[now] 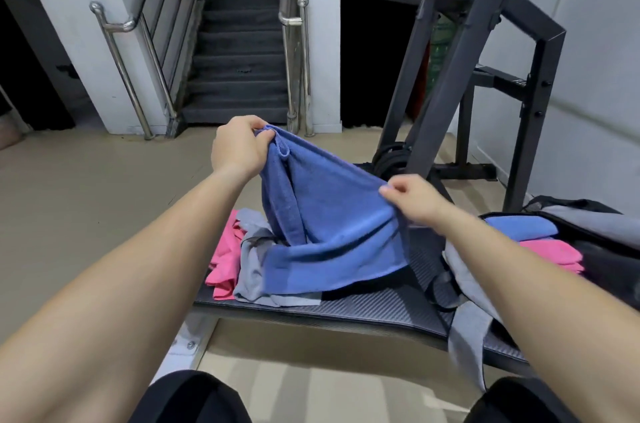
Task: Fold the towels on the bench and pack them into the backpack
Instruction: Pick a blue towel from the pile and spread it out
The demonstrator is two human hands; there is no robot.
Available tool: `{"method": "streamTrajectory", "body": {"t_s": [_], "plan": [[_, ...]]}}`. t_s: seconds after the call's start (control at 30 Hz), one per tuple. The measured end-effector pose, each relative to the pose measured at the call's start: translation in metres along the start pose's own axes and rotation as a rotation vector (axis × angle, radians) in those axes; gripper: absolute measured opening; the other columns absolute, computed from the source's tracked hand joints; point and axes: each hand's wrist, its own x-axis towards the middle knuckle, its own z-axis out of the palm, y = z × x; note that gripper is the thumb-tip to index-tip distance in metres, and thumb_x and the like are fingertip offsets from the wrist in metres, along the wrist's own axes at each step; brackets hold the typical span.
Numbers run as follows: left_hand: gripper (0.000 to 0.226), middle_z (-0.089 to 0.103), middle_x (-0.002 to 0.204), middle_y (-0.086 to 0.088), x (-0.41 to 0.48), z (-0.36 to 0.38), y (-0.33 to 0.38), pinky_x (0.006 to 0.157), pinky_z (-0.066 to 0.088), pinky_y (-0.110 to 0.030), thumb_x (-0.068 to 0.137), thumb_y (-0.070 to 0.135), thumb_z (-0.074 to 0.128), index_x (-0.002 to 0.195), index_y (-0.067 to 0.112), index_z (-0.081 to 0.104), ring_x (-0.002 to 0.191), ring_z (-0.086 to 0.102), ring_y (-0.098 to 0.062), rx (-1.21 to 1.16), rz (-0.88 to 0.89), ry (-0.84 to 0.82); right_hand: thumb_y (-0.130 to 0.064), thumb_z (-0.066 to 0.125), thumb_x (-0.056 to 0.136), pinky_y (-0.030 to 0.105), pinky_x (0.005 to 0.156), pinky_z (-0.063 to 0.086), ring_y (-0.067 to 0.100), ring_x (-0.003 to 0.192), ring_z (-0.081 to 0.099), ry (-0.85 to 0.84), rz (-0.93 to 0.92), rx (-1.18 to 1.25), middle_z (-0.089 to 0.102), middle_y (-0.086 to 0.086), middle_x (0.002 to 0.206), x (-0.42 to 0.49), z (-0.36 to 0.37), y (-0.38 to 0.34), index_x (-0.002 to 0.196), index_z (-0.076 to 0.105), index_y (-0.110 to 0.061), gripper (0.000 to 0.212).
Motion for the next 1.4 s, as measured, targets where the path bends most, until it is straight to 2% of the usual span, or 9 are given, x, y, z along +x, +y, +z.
{"method": "streamTrajectory", "body": {"t_s": [0.13,0.33,0.43,0.57,0.7,0.9,1.07,1.27,1.4], "plan": [[0.017,0.073,0.1,-0.001,0.009,-0.012,0.004,0.076,0.042,-0.029,0.093,0.033,0.061,0.101,0.026,0.073,0.1,0.063,-0.027,-0.004,0.004,0.025,-0.03,0.061,0.097,0.028,0.056,0.033,0.01,0.059,0.038,0.238,-0.108,-0.074,0.045,-0.005,0.06,0.025,-0.074,-0.046,0.063,0.056,-0.016,0.037],[0.018,0.072,0.104,0.0,0.01,-0.013,0.017,0.074,0.039,-0.029,0.095,0.031,0.059,0.104,0.024,0.072,0.101,0.062,-0.028,0.012,0.037,0.029,-0.035,0.058,0.096,0.031,0.056,0.032,0.017,0.06,0.037,0.287,-0.111,-0.175,0.044,0.001,0.064,0.029,-0.102,-0.066,0.076,0.061,-0.004,0.037],[0.017,0.072,0.102,0.0,0.003,-0.004,0.011,0.075,0.04,-0.03,0.094,0.032,0.058,0.102,0.026,0.072,0.1,0.062,-0.03,0.015,0.033,-0.007,-0.036,0.059,0.096,0.029,0.057,0.036,0.015,0.061,0.041,0.295,-0.094,-0.2,0.048,0.0,0.064,0.025,-0.096,-0.054,0.075,0.065,-0.011,0.034],[0.014,0.073,0.1,-0.004,-0.005,0.008,0.004,0.077,0.046,-0.033,0.093,0.033,0.059,0.098,0.027,0.072,0.099,0.063,-0.033,0.035,0.025,-0.058,-0.038,0.06,0.095,0.029,0.058,0.038,0.012,0.065,0.046,0.272,-0.064,-0.204,0.052,-0.004,0.063,0.02,-0.087,-0.038,0.067,0.061,-0.019,0.034],[0.011,0.072,0.097,-0.005,-0.013,0.022,-0.002,0.08,0.049,-0.034,0.093,0.034,0.061,0.095,0.028,0.071,0.098,0.063,-0.032,0.032,0.001,-0.152,-0.04,0.059,0.095,0.03,0.06,0.041,0.014,0.068,0.05,0.254,-0.03,-0.158,0.06,0.0,0.07,0.018,-0.077,-0.025,0.075,0.068,-0.016,0.032],[0.043,0.069,0.111,-0.008,-0.06,0.078,-0.033,0.092,0.051,-0.039,0.089,0.036,0.069,0.128,0.021,0.06,0.105,0.063,-0.03,0.123,-0.042,-0.448,-0.041,0.06,0.093,0.033,0.06,0.04,0.02,0.067,0.05,0.16,0.085,-0.146,0.057,0.001,0.065,0.008,-0.011,0.025,0.072,0.065,-0.01,0.038],[0.03,0.061,0.075,0.01,-0.114,0.124,-0.041,0.078,0.049,-0.032,0.092,0.032,0.067,0.121,0.026,0.063,0.082,0.059,-0.02,0.02,0.016,-0.532,-0.041,0.06,0.093,0.036,0.058,0.041,0.027,0.065,0.053,0.023,0.151,-0.156,0.054,0.002,0.058,-0.011,0.055,0.063,0.058,0.054,-0.014,0.044],[0.038,0.057,0.066,0.011,-0.152,0.17,-0.04,0.059,0.034,-0.013,0.089,0.029,0.07,0.127,0.028,0.064,0.062,0.051,0.0,-0.191,0.069,-0.661,-0.041,0.061,0.091,0.037,0.063,0.045,0.017,0.065,0.053,-0.037,0.074,-0.08,0.056,-0.006,0.058,-0.024,0.092,0.08,0.056,0.057,-0.027,0.037],[0.027,0.067,0.077,0.005,-0.149,0.185,-0.042,0.073,0.049,-0.03,0.088,0.042,0.07,0.114,0.037,0.07,0.077,0.059,-0.009,-0.16,0.17,-0.729,-0.045,0.058,0.091,0.04,0.072,0.052,0.013,0.076,0.061,-0.129,-0.02,-0.092,0.067,-0.009,0.074,-0.023,0.097,0.087,0.075,0.071,-0.033,0.024]]}}
